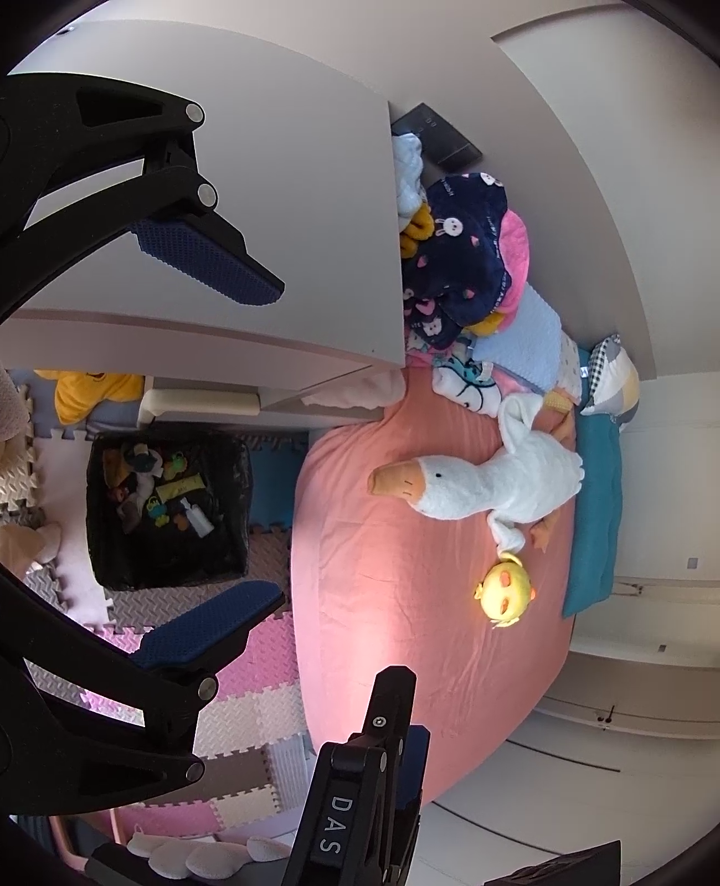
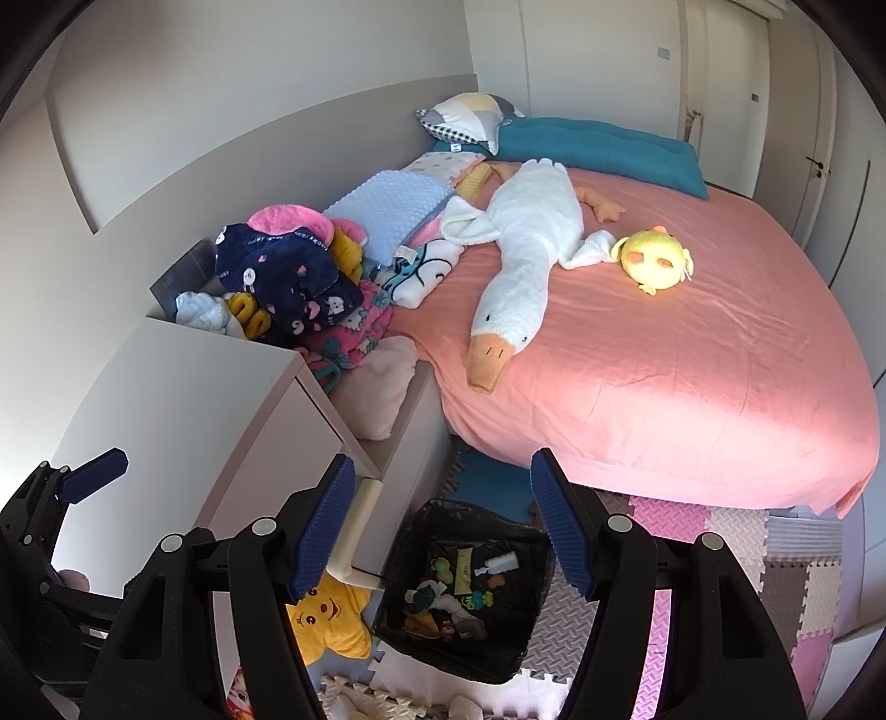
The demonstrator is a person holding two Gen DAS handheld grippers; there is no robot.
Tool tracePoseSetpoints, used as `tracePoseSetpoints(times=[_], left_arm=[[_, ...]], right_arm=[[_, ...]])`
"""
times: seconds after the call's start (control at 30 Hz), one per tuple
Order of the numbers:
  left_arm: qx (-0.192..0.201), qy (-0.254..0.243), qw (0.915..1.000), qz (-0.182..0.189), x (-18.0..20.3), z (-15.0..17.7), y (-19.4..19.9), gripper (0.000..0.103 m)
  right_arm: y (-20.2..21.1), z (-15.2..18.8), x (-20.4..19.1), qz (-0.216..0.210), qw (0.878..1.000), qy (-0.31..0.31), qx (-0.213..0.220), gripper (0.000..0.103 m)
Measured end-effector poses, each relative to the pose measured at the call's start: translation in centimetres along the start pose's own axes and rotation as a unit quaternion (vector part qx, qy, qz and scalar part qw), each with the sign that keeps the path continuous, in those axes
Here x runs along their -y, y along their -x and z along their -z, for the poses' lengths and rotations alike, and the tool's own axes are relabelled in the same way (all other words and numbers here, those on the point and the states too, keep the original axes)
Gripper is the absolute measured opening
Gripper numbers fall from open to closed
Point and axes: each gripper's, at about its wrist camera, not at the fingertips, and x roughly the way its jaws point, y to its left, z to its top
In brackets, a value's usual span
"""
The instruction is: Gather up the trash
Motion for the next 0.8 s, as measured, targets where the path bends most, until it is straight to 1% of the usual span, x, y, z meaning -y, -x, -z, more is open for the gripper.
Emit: tracePoseSetpoints(times=[0.3, 0.4, 0.67, 0.8], left_arm=[[0.0, -0.002, 0.9999, 0.011, 0.16, 0.12, 0.16, 0.096], [0.002, 0.0, 0.9998, 0.017, 0.16, 0.13, 0.28, 0.096], [0.002, 0.001, 0.9998, 0.021, 0.15, 0.17, 0.4, 0.096], [0.005, 0.007, 0.9995, 0.03, 0.03, 0.1, 0.49, 0.096]], right_arm=[[0.06, -0.02, -0.12, 0.001, 1.0, 0.001, 0.001, 0.067], [0.1, -0.09, -0.19, 0.001, 1.0, 0.002, 0.001, 0.067], [0.11, -0.01, -0.27, 0.002, 1.0, 0.002, 0.001, 0.067], [0.13, 0.02, -0.31, 0.001, 1.0, 0.002, 0.001, 0.067]])
